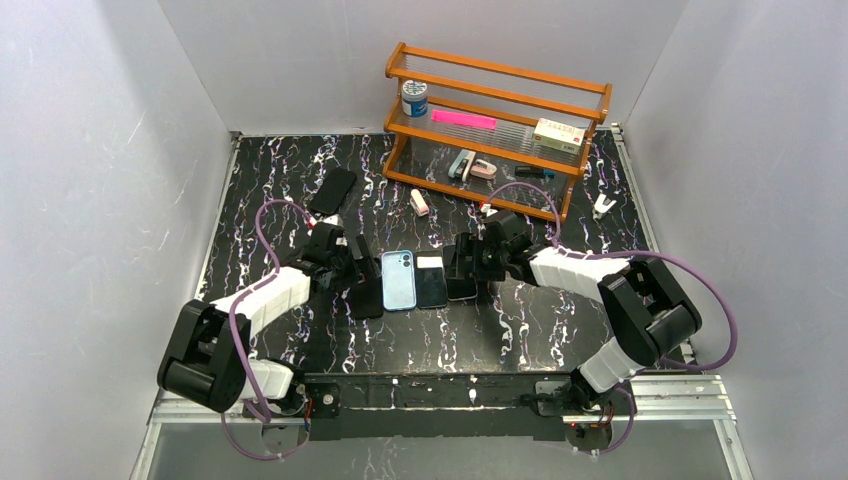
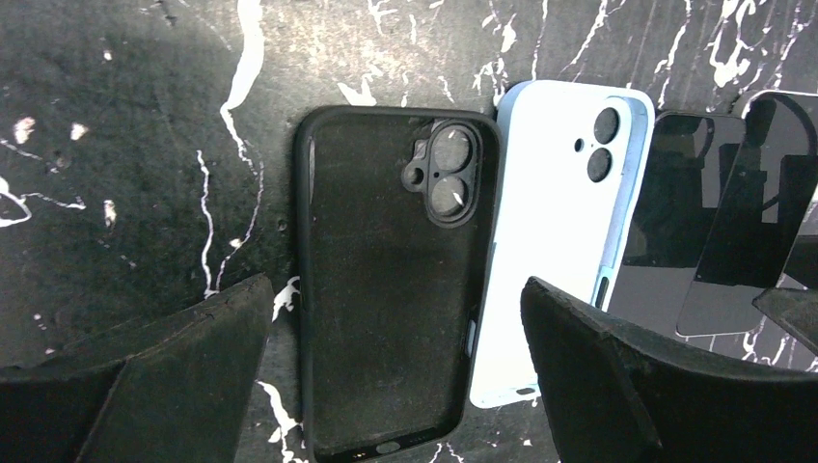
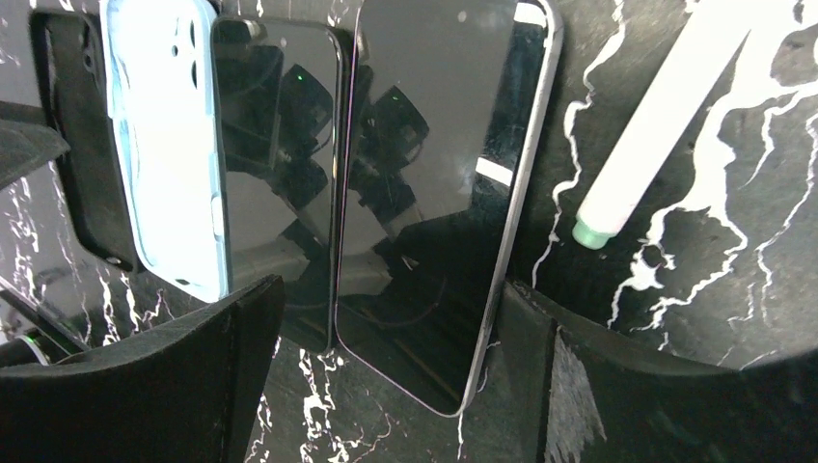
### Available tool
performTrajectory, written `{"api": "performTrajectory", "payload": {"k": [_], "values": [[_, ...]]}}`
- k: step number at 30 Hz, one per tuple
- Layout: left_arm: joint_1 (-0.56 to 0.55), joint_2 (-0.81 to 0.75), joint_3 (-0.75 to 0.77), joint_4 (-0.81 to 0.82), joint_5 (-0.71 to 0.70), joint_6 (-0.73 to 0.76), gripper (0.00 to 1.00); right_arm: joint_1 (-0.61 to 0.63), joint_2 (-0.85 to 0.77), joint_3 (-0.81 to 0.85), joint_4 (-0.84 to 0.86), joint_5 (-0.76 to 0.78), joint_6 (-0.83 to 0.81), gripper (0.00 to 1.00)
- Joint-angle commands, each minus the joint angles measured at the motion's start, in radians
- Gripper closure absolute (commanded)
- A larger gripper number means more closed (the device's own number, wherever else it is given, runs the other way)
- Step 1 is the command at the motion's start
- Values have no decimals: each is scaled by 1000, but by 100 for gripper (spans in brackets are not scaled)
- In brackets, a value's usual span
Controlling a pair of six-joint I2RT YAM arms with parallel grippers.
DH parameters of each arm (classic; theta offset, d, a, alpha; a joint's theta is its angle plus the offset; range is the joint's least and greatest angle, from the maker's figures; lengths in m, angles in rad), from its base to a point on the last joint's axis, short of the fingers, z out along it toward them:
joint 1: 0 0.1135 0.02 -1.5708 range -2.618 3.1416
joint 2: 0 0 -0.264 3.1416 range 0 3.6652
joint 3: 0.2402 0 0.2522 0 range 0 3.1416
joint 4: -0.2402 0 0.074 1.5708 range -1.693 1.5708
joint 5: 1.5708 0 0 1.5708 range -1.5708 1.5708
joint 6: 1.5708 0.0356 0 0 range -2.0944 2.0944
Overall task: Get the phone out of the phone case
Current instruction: Place the phone at the center of the board.
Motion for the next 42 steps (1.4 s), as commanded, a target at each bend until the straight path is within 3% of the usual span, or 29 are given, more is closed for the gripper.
{"api": "performTrajectory", "payload": {"k": [1,7,12,30,42], "values": [[5,-26,2,-145,-78,25,2,50,39,24,-174,53,-15,11],[8,-85,34,-204,-124,46,2,89,20,48,-200,53,9,6],[14,-127,66,-251,-156,58,2,84,23,73,-211,138,8,1],[48,-149,163,-331,-160,60,2,-52,176,214,-169,229,-41,1],[84,-75,197,-299,-122,36,2,-143,235,248,-46,63,-71,1]]}}
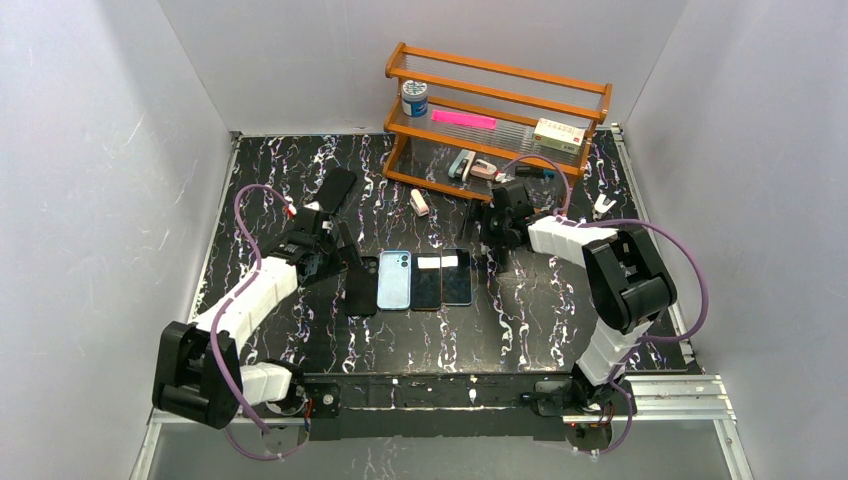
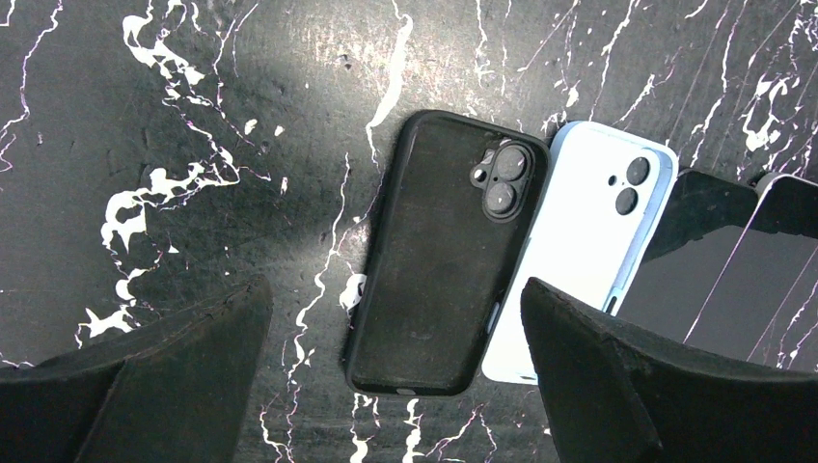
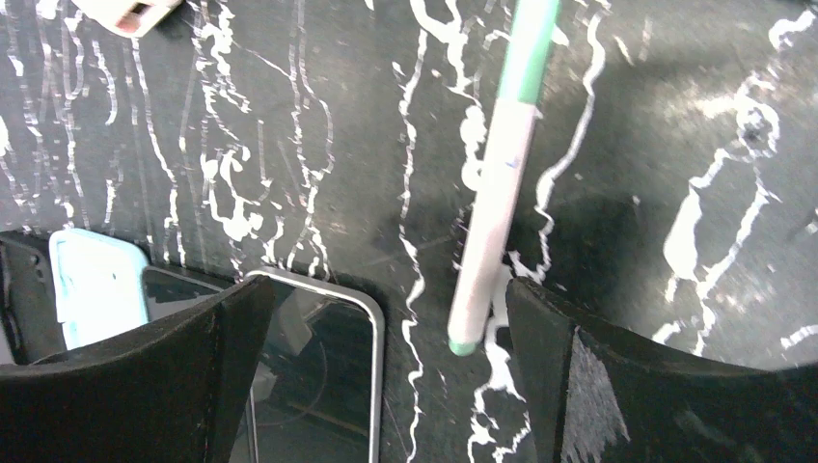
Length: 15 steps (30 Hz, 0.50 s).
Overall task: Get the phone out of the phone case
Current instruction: Place the phone at the center of the board, then move the phone to the center of the board.
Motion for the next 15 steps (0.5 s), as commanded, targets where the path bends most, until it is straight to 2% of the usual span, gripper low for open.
{"api": "performTrajectory", "payload": {"k": [1,7,11,15], "values": [[21,36,51,1,8,-9,2,-6,54,21,19,-106,-29,1],[62,94,98,14,24,0,2,-4,64,-5,169,-301,6,1],[99,155,133,30,43,1,2,-5,102,19,230,-316,13,1],[138,225,178,55,68,-1,2,-9,133,51,228,-269,-7,1]]}}
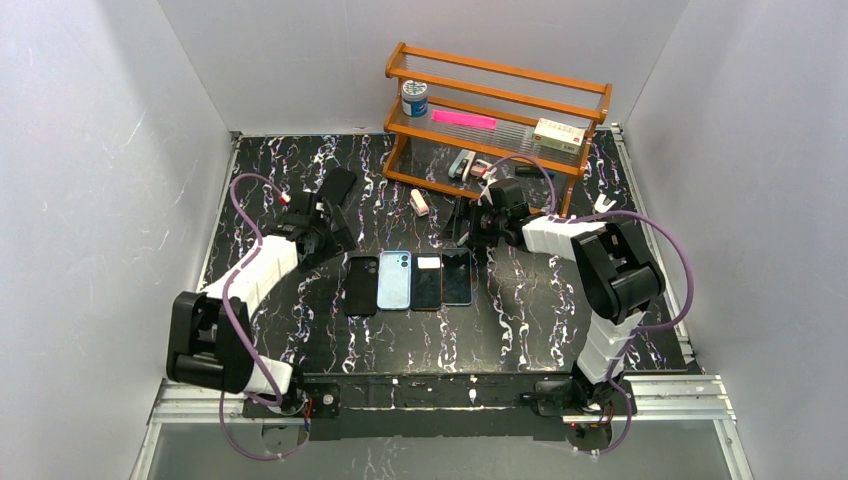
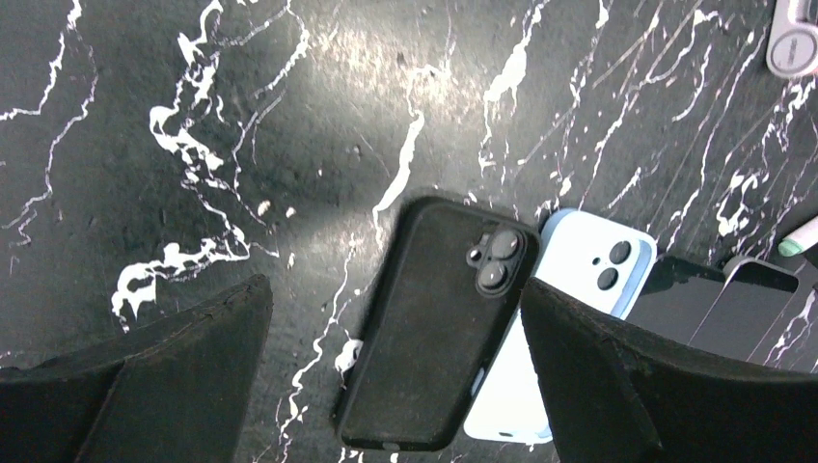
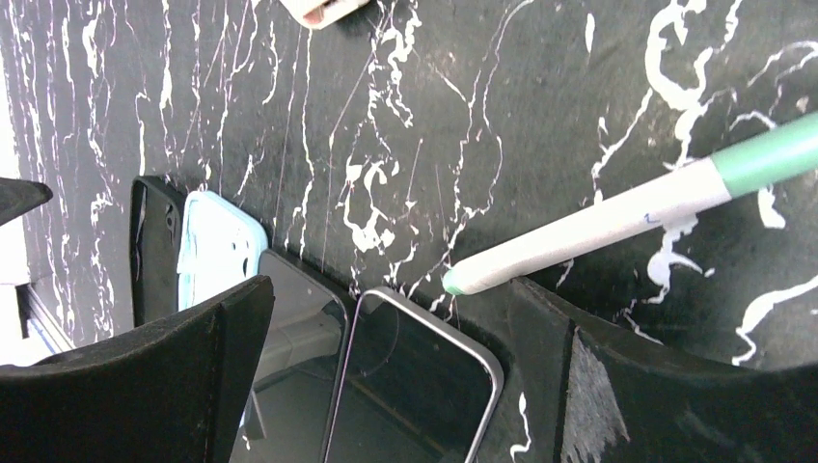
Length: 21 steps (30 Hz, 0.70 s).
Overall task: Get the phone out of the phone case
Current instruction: Move the phone to the center of the board.
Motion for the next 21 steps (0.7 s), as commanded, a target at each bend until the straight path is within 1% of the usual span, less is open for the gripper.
{"api": "performTrajectory", "payload": {"k": [1,5,10,13,15,19,21], "values": [[47,66,77,22,31,7,2,-8,39,39,16,9,-19,1],[91,164,181,26,24,46,2,-19,-33,31,-22,6,-47,1],[149,312,330,23,2,123,2,-29,-206,-30,-66,25,-89,1],[161,430,431,5,11,162,2,-30,-322,-70,-116,41,-110,1],[162,495,492,9,30,219,2,-30,-392,-103,-134,48,-118,1],[162,613,641,-3,90,410,2,-30,-522,-168,-162,76,-118,1],[162,649,702,-8,113,460,2,-30,-578,-188,-220,94,-117,1]]}}
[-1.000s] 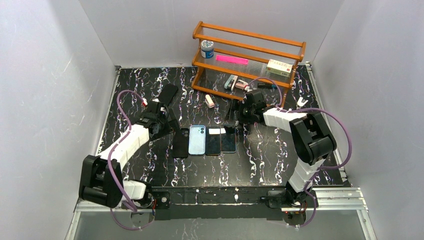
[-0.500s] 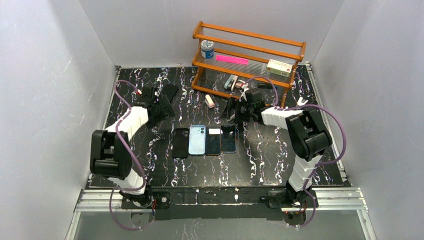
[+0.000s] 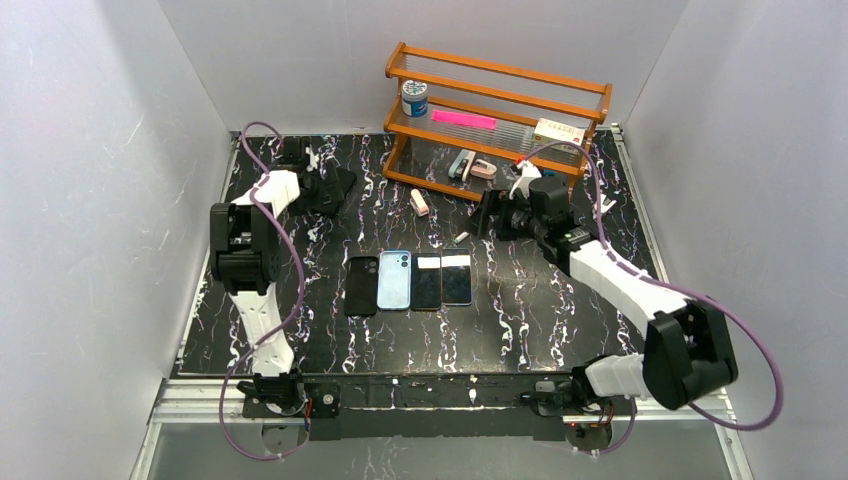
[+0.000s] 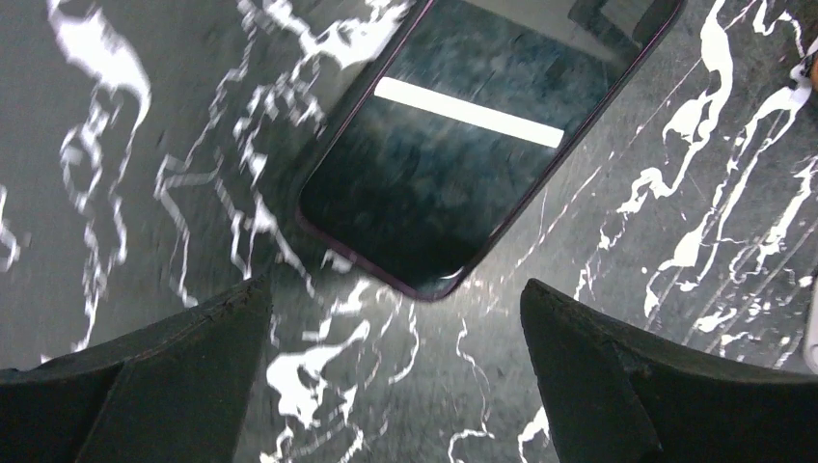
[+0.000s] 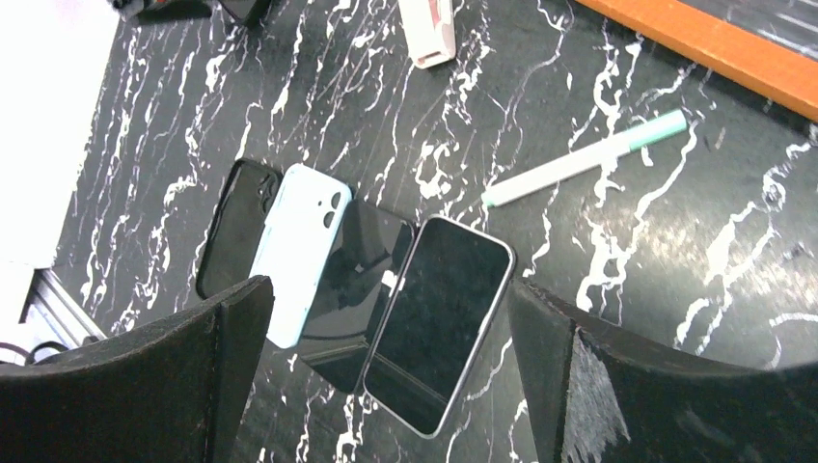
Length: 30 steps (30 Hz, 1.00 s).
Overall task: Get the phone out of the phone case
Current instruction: Move the phone to the center of the board.
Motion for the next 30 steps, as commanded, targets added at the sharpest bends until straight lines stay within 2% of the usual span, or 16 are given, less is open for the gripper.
{"api": "performTrajectory", "payload": {"k": [1,7,12,18,23,30], "values": [[-3,40,129,-29,74,202,2,0,-105,-53,-115,52,-20,1],[-3,143,245,-30,134,279,2,-1,-212,-93,-210,117,-20,1],[-3,211,322,-36,224,330,2,-1,-236,-76,-259,129,-17,1],[-4,253,372,-25,247,411,2,-1,-252,-69,-287,138,-14,1],[-3,272,382,-24,254,481,2,-1,-261,-68,-304,135,-3,1],[-16,313,348,-28,236,479,2,-1,-276,-63,-317,131,14,1]]}}
